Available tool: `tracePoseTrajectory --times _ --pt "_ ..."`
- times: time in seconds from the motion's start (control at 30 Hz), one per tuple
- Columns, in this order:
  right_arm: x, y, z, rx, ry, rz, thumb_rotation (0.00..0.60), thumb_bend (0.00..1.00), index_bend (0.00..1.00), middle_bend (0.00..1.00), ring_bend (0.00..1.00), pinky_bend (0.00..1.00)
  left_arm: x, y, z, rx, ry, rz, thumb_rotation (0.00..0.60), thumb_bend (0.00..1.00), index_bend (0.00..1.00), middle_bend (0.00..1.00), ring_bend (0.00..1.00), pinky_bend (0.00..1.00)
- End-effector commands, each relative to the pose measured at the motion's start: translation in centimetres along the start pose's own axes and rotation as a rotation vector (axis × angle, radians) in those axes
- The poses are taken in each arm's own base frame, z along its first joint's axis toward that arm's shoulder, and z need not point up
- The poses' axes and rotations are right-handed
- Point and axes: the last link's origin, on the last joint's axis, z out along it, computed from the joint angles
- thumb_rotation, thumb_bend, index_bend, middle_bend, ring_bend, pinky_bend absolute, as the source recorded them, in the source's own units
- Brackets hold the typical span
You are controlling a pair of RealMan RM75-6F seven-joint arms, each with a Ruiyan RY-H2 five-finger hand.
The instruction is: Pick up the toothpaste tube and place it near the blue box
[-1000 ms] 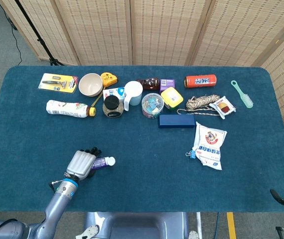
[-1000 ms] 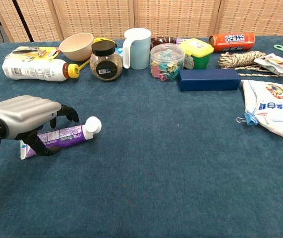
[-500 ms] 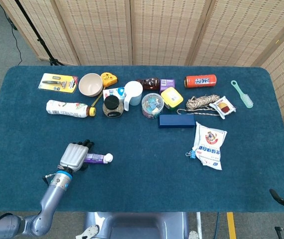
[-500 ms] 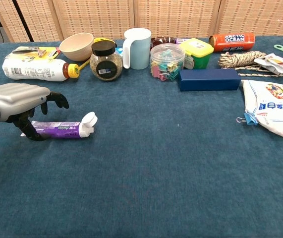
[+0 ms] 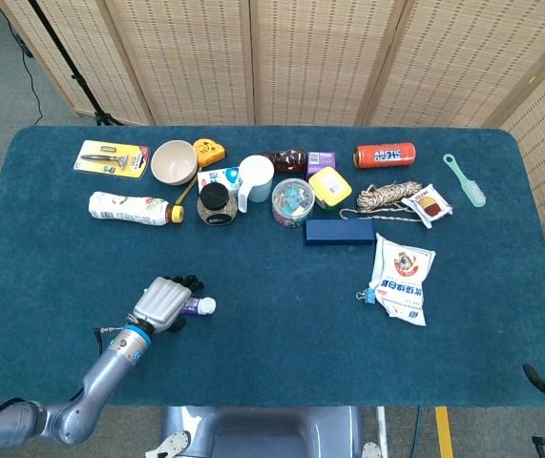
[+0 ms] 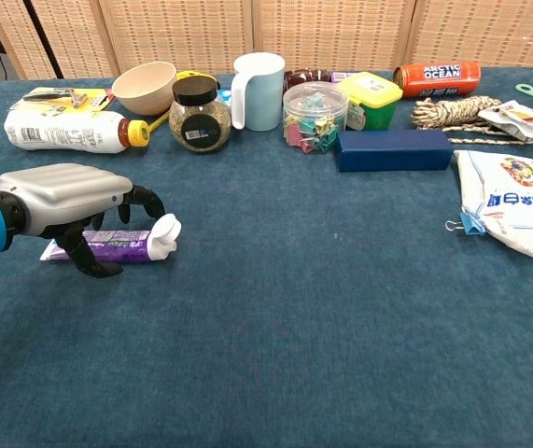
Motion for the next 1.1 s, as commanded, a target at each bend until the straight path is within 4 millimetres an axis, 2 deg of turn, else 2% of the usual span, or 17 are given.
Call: tracePoseTrajectory --times 0.03,0.17,0.57,0.8,0.87,0.97,1.1 --pt "0.0 0.1 0.0 -0.001 0.001 0.001 0.600 0.00 0.05 0.00 0.00 0.05 0.0 -0.1 0.1 0.000 0.001 0.003 0.591 0.31 0.30 0.23 0.28 0.40" --pt "0.1 0.1 -0.1 -0.005 0.004 0.002 0.600 0.00 0.05 0.00 0.00 0.05 -0.3 -0.2 0.3 -0.005 -0.014 0.007 0.600 0.39 0.36 0.28 0.32 0.40" --pt "0.3 -0.1 -0.1 -0.005 0.010 0.012 0.600 0.00 0.05 0.00 0.00 0.05 -0.6 -2.3 -0.4 0.045 -0.015 0.050 0.600 0.46 0.43 0.35 0.38 0.40" --pt "0.3 -0.6 0.0 0.007 0.009 0.016 0.600 0.00 0.05 0.00 0.00 0.05 -0.2 -5.1 -1.8 0.100 0.005 0.096 0.600 0.46 0.43 0.35 0.38 0.40" --pt "0.1 -0.8 0.1 0.014 0.006 0.019 0.600 0.00 0.05 0.00 0.00 0.05 0.1 -6.8 -2.7 0.142 0.021 0.137 0.600 0.46 0.43 0.35 0.38 0.40" --pt "0.0 -0.9 0.3 0.019 0.002 0.022 0.600 0.00 0.05 0.00 0.00 0.05 0.0 -8.0 -3.2 0.166 0.021 0.154 0.600 0.46 0.43 0.35 0.38 0.40" --pt "-0.1 -0.9 0.3 0.019 0.000 0.025 0.600 0.00 0.05 0.00 0.00 0.05 -0.6 -8.2 -3.2 0.171 0.006 0.140 0.600 0.46 0.42 0.35 0.38 0.40"
